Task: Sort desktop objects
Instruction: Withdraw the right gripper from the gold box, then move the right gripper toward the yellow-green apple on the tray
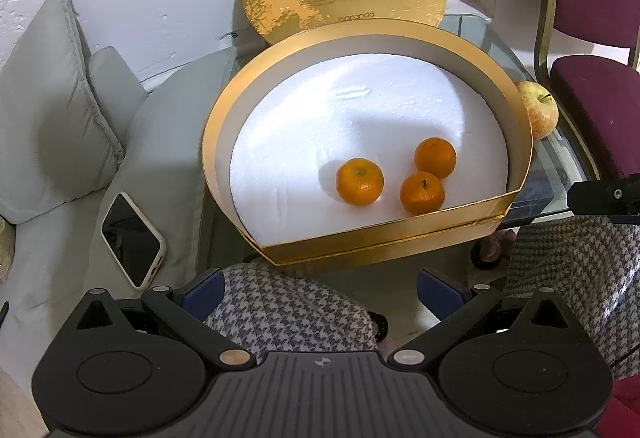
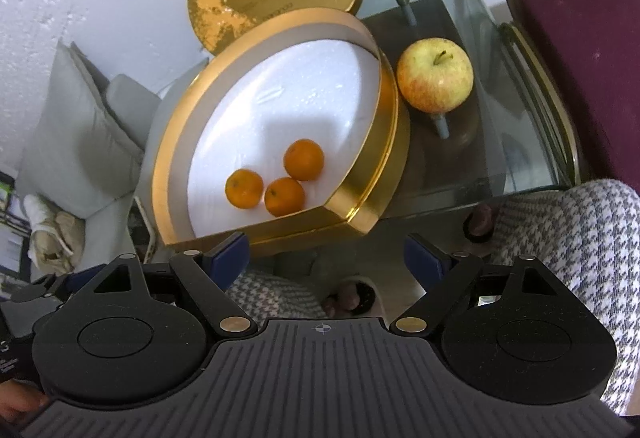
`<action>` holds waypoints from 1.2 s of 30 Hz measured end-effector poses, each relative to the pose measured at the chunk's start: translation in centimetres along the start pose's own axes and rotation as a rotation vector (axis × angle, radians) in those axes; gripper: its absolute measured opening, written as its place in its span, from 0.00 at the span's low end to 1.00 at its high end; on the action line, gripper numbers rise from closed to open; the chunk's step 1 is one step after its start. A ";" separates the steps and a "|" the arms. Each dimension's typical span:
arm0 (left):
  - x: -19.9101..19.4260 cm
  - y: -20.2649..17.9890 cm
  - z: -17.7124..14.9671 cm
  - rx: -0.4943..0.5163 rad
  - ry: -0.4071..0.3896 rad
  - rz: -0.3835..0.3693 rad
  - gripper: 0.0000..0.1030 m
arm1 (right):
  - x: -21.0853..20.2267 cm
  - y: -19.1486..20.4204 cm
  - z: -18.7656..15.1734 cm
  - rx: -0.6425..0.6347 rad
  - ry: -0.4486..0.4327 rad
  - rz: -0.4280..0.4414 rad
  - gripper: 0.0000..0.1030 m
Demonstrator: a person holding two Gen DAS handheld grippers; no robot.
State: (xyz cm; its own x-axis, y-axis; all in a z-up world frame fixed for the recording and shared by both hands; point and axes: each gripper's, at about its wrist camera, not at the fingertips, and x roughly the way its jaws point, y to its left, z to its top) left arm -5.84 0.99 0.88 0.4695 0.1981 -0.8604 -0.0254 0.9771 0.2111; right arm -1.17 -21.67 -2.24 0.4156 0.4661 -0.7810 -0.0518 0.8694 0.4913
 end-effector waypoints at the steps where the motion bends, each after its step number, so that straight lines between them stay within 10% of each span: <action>1: -0.1 0.0 0.0 0.000 0.000 0.003 0.99 | 0.0 -0.1 0.0 0.002 0.000 0.001 0.86; 36: -2.5 -5.9 2.6 0.192 -0.031 -0.013 0.99 | -5.5 -3.8 0.3 0.081 -0.177 -0.082 0.90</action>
State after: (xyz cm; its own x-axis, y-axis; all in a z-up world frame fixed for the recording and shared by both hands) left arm -4.58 -5.44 3.00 0.4957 0.1803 -0.8496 0.1482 0.9463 0.2872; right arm -3.04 -27.63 0.29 0.5685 0.3524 -0.7434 0.0590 0.8838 0.4641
